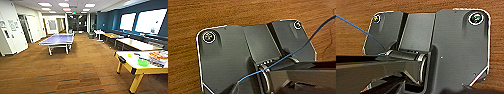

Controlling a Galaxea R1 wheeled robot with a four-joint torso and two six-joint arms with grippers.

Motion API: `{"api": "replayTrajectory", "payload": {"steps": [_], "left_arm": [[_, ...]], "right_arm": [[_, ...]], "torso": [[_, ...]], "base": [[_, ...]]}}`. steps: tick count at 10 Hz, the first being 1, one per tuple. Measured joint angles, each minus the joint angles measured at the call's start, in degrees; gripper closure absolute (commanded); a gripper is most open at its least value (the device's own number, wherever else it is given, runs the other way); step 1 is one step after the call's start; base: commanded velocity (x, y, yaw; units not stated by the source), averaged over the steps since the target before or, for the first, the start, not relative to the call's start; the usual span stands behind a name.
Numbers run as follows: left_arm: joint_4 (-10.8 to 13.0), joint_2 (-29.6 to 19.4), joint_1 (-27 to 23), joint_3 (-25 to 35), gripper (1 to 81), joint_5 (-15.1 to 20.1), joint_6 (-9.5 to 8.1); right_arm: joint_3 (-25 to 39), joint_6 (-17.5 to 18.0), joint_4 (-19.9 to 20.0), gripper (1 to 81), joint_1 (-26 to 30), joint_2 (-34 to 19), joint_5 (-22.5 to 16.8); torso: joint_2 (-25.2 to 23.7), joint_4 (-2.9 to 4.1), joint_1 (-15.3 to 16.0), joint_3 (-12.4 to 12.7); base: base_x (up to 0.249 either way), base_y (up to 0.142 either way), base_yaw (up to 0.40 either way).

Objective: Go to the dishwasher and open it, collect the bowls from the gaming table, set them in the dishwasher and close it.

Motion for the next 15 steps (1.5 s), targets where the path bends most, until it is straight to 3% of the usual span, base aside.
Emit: {"api": "replayTrajectory", "payload": {"steps": [11,15], "left_arm": [[0.0,0.0,0.0,0.0,1.0,0.0,0.02],[0.0,0.0,-0.3,0.0,1.0,-0.2,0.00]], "right_arm": [[0.0,0.0,0.0,1.0,-0.2,0.0,0.0],[0.0,0.0,0.0,1.0,0.3,0.0,0.3]], "torso": [[0.0,0.00,0.0,0.0],[0.0,0.00,0.1,0.0]], "base": [[0.227,0.000,0.000],[0.120,0.000,0.000]]}}
